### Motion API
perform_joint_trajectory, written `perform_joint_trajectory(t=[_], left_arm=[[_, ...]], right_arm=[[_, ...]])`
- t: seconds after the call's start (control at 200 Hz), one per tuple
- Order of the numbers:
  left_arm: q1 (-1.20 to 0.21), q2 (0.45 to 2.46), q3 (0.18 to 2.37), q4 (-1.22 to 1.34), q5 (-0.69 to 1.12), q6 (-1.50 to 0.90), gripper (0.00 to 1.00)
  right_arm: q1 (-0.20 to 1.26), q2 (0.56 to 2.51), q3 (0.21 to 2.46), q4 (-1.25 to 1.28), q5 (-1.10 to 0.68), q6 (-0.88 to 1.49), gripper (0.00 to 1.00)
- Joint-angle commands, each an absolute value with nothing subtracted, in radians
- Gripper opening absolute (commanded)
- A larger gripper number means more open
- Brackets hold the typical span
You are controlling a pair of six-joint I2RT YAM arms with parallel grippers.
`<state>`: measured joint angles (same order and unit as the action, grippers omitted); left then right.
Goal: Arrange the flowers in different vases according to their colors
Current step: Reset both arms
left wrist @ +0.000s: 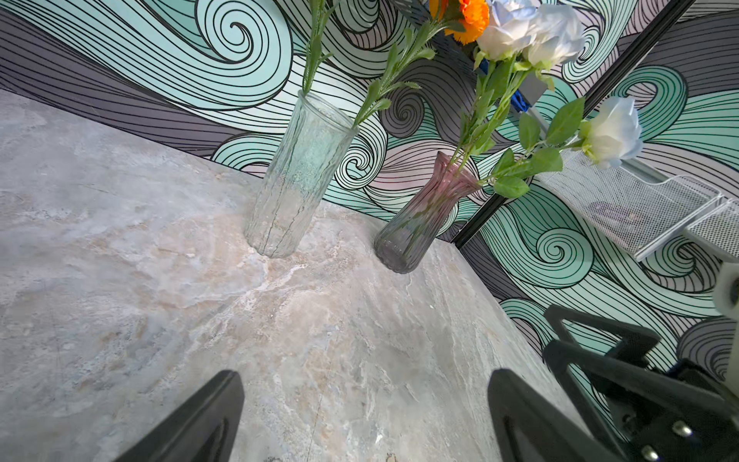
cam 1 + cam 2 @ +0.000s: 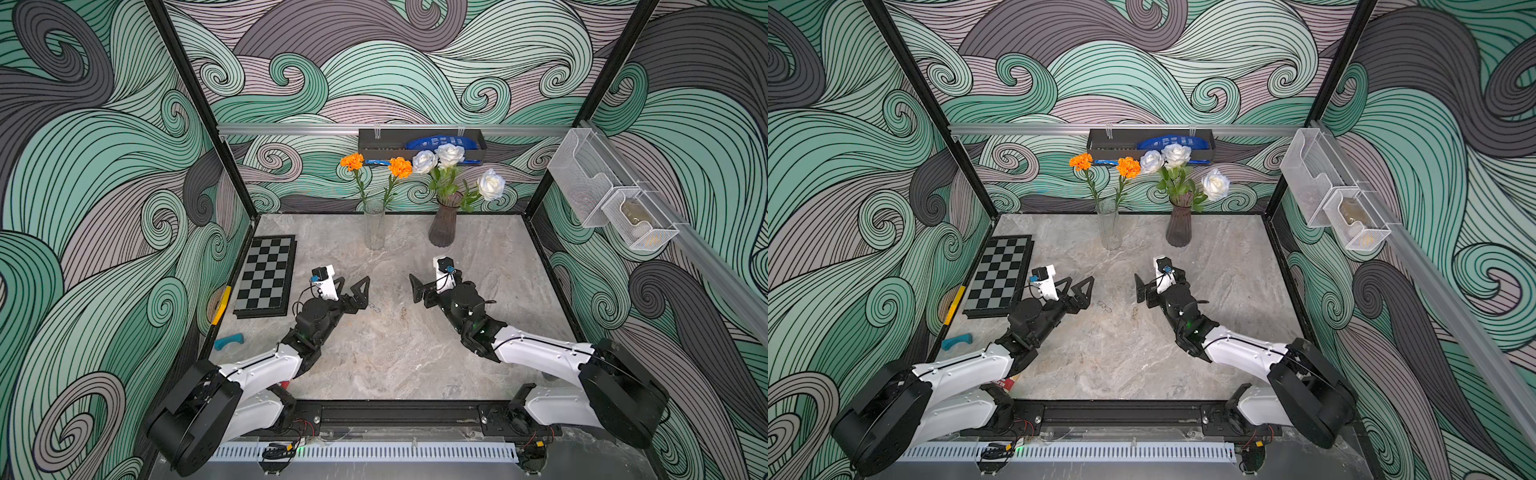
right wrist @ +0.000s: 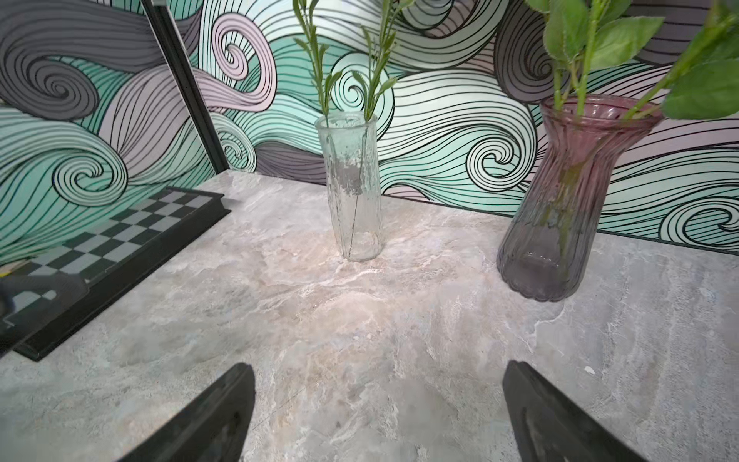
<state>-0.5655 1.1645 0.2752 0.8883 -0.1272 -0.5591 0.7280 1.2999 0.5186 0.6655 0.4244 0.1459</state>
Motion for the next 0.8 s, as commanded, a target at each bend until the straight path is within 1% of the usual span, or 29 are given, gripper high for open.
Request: perform_joint_trajectory(t=[0.0,0.15,0.205,0.255,0.36,0.405,0.455,0.575,0.615,0.67,0.72,0.795], left_arm=[[-0.569,1.193,0.276,0.937,-0.114,-0.595,0.98],[-0.569,1.250,0.258,0.996,-0.137,-0.651,0.98],[-0.569,1.268,0.244,1.058,-0.125,-0.625,0.98],[-0.570,1.263,0.244,1.057,-0.120,-0.617,0.98],[-0.569,1.230,0.272,0.970,-0.118,-0.602,0.99],[-0.570,1.208,0.293,0.885,-0.121,-0.625,0.99],[-0.584,1.192,0.314,0.782,-0.168,-0.675,0.98],[-0.639,1.208,0.288,0.750,-0.269,-0.665,0.99],[-0.641,1.221,0.277,0.773,-0.271,-0.673,0.99],[-0.641,1.228,0.276,0.810,-0.266,-0.674,0.99],[-0.644,1.211,0.299,0.773,-0.248,-0.666,0.99],[-0.654,1.184,0.316,0.726,-0.257,-0.658,0.98]], right_arm=[[0.730,1.275,0.528,0.673,0.484,0.179,1.00],[0.731,1.290,0.538,0.661,0.538,0.169,1.00],[0.729,1.292,0.540,0.657,0.551,0.167,1.00],[0.730,1.289,0.542,0.654,0.561,0.163,1.00],[0.730,1.287,0.532,0.667,0.592,0.164,1.00],[0.730,1.291,0.521,0.691,0.609,0.156,1.00],[0.729,1.299,0.507,0.721,0.627,0.136,1.00],[0.730,1.331,0.472,0.812,0.662,-0.003,1.00],[0.730,1.345,0.467,0.831,0.708,-0.039,1.00],[0.725,1.369,0.467,0.866,0.820,-0.077,1.00],[0.707,1.397,0.465,0.911,0.882,-0.155,1.00],[0.662,1.442,0.444,1.023,0.929,-0.273,1.00]])
